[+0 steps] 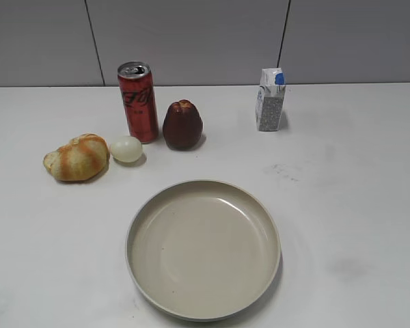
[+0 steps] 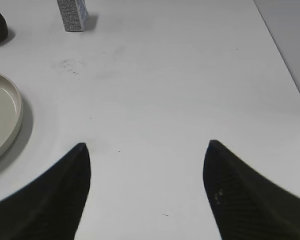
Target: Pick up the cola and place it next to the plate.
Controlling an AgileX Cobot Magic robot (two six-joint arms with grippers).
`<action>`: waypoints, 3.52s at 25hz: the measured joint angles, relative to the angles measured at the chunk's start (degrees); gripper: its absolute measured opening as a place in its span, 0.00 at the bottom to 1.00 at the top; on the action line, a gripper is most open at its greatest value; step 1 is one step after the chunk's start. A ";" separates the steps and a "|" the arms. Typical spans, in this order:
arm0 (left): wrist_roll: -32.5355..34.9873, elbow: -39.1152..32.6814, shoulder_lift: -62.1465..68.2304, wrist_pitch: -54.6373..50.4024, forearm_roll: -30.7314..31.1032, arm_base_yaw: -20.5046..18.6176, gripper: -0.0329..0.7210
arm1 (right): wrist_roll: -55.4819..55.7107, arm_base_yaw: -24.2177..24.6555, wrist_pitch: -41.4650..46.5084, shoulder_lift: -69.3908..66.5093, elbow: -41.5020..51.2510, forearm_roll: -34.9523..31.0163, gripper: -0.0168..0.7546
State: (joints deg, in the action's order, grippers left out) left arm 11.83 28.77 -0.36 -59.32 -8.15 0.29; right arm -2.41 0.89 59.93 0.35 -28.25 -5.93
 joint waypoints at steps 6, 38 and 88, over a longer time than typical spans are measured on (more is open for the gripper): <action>0.01 0.00 0.00 0.00 0.00 0.00 0.89 | 0.00 0.00 0.00 0.00 0.00 0.00 0.71; 3.51 36.86 71.72 21.70 -9.94 5.79 0.87 | 0.00 0.00 0.00 0.00 0.00 0.00 0.71; 4.98 80.57 126.85 13.33 -5.37 21.67 0.72 | 0.00 0.00 0.00 0.00 0.00 0.00 0.71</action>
State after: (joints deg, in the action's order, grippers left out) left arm 16.81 109.34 126.48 -45.99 -13.52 21.96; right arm -2.41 0.89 59.93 0.35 -28.25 -5.93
